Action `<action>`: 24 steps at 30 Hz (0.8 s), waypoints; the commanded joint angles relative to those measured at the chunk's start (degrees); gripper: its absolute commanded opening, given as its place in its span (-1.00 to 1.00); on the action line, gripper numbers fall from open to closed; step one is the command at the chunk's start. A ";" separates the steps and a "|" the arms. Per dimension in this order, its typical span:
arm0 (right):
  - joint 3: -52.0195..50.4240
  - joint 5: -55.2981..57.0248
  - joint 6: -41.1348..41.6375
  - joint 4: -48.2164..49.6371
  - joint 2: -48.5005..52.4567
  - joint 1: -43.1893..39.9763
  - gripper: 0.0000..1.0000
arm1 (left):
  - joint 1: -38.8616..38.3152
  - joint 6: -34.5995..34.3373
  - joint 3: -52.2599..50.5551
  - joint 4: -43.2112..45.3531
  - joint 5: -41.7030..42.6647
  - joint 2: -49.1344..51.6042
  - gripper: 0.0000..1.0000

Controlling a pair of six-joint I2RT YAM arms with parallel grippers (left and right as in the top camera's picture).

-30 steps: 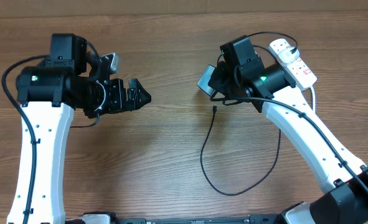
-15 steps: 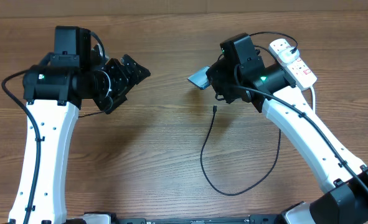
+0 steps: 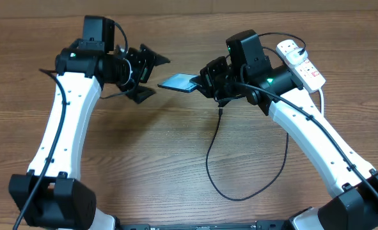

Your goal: Plug charger to phone and switch on socket

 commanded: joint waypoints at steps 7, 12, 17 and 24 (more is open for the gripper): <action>0.98 -6.45 6.56 4.28 -0.46 -0.07 -0.92 | -0.39 -3.58 -0.31 2.40 9.49 1.11 0.64; 0.98 -4.81 8.96 6.78 -0.46 -0.04 -0.92 | -0.39 -4.02 -0.31 2.38 9.40 1.11 0.64; 0.98 -4.61 13.75 8.00 -0.46 1.40 -0.92 | -0.39 -8.20 -0.31 2.40 8.74 1.11 0.62; 0.98 -1.57 16.04 11.26 -0.46 2.54 -0.93 | -0.39 -14.80 -0.31 2.38 7.63 1.11 0.45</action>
